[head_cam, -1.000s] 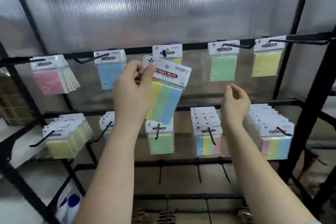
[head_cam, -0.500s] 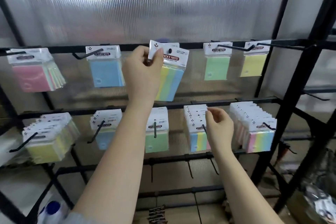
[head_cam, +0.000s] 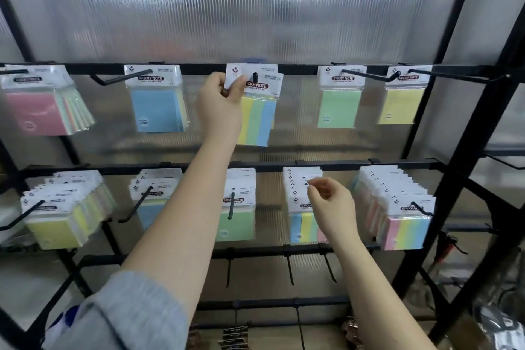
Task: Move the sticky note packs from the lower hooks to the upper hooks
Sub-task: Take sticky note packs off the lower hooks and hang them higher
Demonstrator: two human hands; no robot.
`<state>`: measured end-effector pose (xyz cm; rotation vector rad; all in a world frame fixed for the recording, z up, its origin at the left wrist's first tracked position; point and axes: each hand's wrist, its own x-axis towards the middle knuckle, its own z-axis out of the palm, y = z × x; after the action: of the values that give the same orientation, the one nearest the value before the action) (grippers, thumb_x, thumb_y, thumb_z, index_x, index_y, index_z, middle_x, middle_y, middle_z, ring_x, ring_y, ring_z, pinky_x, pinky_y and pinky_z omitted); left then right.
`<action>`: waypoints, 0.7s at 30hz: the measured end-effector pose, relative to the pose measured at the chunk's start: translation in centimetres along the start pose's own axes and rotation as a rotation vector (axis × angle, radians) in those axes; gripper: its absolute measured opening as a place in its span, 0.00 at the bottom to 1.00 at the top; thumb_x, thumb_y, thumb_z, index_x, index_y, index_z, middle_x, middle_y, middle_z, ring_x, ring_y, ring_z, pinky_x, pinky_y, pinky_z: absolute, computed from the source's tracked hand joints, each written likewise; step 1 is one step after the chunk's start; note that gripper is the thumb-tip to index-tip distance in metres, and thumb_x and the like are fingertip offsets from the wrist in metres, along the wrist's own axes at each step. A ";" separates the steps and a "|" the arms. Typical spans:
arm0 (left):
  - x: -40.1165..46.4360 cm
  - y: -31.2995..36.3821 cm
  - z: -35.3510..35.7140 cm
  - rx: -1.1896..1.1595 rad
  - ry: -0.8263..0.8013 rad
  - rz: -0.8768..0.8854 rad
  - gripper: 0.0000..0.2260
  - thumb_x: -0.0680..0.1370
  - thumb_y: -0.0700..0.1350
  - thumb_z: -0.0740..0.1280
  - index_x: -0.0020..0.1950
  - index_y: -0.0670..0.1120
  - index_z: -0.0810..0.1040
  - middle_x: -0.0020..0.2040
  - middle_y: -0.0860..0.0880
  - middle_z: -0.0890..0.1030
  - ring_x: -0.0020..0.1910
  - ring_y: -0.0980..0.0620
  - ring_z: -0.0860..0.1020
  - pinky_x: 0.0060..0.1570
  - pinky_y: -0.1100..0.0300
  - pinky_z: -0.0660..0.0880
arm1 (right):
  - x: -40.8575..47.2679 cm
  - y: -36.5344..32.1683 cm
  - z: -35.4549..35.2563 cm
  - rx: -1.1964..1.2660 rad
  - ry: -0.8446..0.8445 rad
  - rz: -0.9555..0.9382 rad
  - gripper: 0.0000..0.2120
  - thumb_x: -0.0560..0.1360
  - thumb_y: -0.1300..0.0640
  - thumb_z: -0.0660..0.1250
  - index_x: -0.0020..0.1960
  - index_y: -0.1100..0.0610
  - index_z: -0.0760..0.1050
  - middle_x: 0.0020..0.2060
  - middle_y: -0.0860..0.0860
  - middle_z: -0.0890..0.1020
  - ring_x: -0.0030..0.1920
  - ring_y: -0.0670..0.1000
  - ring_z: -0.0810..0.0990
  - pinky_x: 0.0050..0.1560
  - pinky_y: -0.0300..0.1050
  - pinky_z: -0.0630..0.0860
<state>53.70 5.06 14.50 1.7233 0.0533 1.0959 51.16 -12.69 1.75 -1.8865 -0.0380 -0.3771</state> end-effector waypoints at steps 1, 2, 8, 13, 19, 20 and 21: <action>0.6 -0.5 0.4 -0.001 0.003 -0.017 0.15 0.77 0.47 0.67 0.33 0.49 0.66 0.29 0.55 0.66 0.27 0.59 0.63 0.27 0.66 0.59 | 0.3 0.2 -0.1 -0.022 -0.022 0.001 0.08 0.76 0.60 0.62 0.51 0.52 0.78 0.42 0.41 0.79 0.44 0.38 0.76 0.42 0.30 0.70; 1.2 -0.8 0.8 0.009 0.005 -0.029 0.16 0.76 0.47 0.68 0.33 0.49 0.65 0.29 0.55 0.66 0.28 0.59 0.62 0.26 0.66 0.59 | 0.6 0.4 -0.1 -0.041 -0.041 0.002 0.08 0.76 0.59 0.62 0.50 0.52 0.78 0.42 0.42 0.80 0.43 0.38 0.76 0.41 0.30 0.70; 3.4 -1.7 2.8 0.113 0.039 -0.114 0.10 0.75 0.49 0.70 0.43 0.44 0.73 0.34 0.56 0.71 0.31 0.61 0.67 0.26 0.74 0.64 | 2.1 0.8 -0.4 -0.106 -0.091 -0.020 0.08 0.77 0.58 0.62 0.52 0.54 0.79 0.46 0.45 0.81 0.40 0.40 0.76 0.31 0.26 0.68; 4.5 -2.6 3.8 0.088 0.064 -0.122 0.09 0.74 0.46 0.69 0.44 0.41 0.76 0.40 0.48 0.78 0.37 0.52 0.73 0.33 0.61 0.67 | 3.2 0.7 -0.6 -0.109 -0.100 -0.023 0.08 0.77 0.59 0.62 0.53 0.55 0.79 0.46 0.46 0.81 0.48 0.44 0.78 0.38 0.28 0.68; 4.0 -2.6 3.8 0.138 0.083 -0.103 0.07 0.75 0.47 0.69 0.45 0.44 0.75 0.42 0.51 0.77 0.38 0.55 0.73 0.29 0.68 0.64 | 3.6 0.8 -0.5 -0.125 -0.121 -0.036 0.09 0.77 0.59 0.62 0.54 0.56 0.79 0.45 0.47 0.81 0.47 0.45 0.78 0.38 0.28 0.68; 3.9 -2.5 3.7 0.141 0.087 -0.105 0.07 0.75 0.47 0.69 0.47 0.44 0.76 0.43 0.51 0.77 0.38 0.56 0.73 0.28 0.71 0.64 | 3.7 0.8 -0.4 -0.126 -0.122 -0.035 0.09 0.77 0.59 0.62 0.54 0.56 0.79 0.45 0.47 0.81 0.46 0.44 0.78 0.37 0.28 0.68; 3.8 -2.5 3.5 0.147 0.094 -0.106 0.08 0.75 0.47 0.69 0.48 0.43 0.76 0.43 0.52 0.77 0.39 0.57 0.73 0.28 0.72 0.64 | 3.7 0.7 -0.3 -0.126 -0.124 -0.035 0.09 0.77 0.59 0.62 0.53 0.56 0.79 0.44 0.47 0.81 0.45 0.44 0.78 0.37 0.29 0.67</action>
<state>59.38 5.54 14.86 1.7765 0.2869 1.1172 54.74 -13.79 2.17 -2.0344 -0.1335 -0.2911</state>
